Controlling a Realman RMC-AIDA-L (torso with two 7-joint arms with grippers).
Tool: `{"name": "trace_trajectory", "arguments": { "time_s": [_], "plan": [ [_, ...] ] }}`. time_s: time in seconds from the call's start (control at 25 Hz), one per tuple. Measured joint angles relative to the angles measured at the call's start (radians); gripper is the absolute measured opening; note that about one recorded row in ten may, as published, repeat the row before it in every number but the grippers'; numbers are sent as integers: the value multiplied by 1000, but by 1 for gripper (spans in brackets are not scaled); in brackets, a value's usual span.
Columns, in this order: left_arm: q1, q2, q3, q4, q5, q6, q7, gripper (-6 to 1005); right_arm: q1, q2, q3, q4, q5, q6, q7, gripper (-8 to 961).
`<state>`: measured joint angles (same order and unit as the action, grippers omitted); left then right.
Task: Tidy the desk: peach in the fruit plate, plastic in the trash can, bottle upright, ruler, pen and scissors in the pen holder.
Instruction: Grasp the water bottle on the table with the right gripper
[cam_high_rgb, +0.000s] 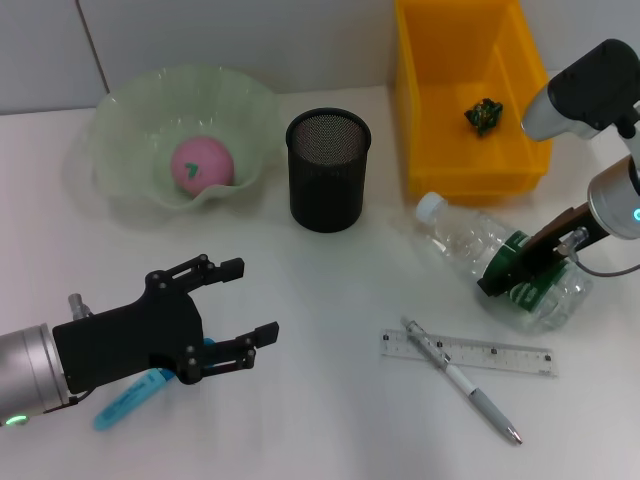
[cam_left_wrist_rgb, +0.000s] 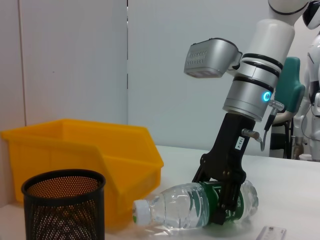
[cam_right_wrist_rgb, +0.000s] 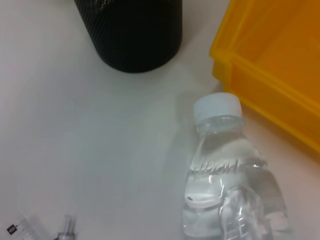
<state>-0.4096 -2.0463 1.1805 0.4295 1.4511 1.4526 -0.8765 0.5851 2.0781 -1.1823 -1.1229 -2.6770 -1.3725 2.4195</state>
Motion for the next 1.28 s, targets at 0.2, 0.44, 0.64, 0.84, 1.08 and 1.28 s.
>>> {"name": "trace_trajectory", "arguments": {
  "time_s": [0.2, 0.44, 0.64, 0.84, 1.08, 1.28],
  "plan": [
    [2, 0, 1, 0, 0, 4, -1, 827, 13, 0, 0, 27, 0, 8, 0, 840],
    [8, 0, -2, 0, 0, 8, -1, 827, 17, 2, -2, 31, 0, 10, 0, 837],
    [7, 0, -4, 0, 0, 9, 0, 826, 16, 2, -2, 32, 0, 10, 4, 834],
    [2, 0, -1, 0, 0, 9, -1, 826, 19, 2, -3, 39, 0, 2, 11, 830],
    [0, 0, 0, 0, 0, 9, -2, 826, 10, 5, -10, 16, 0, -2, 11, 820],
    [0, 0, 0, 0, 0, 7, -2, 825, 1, 5, -38, 13, 1, 7, 12, 810]
  ]
}}
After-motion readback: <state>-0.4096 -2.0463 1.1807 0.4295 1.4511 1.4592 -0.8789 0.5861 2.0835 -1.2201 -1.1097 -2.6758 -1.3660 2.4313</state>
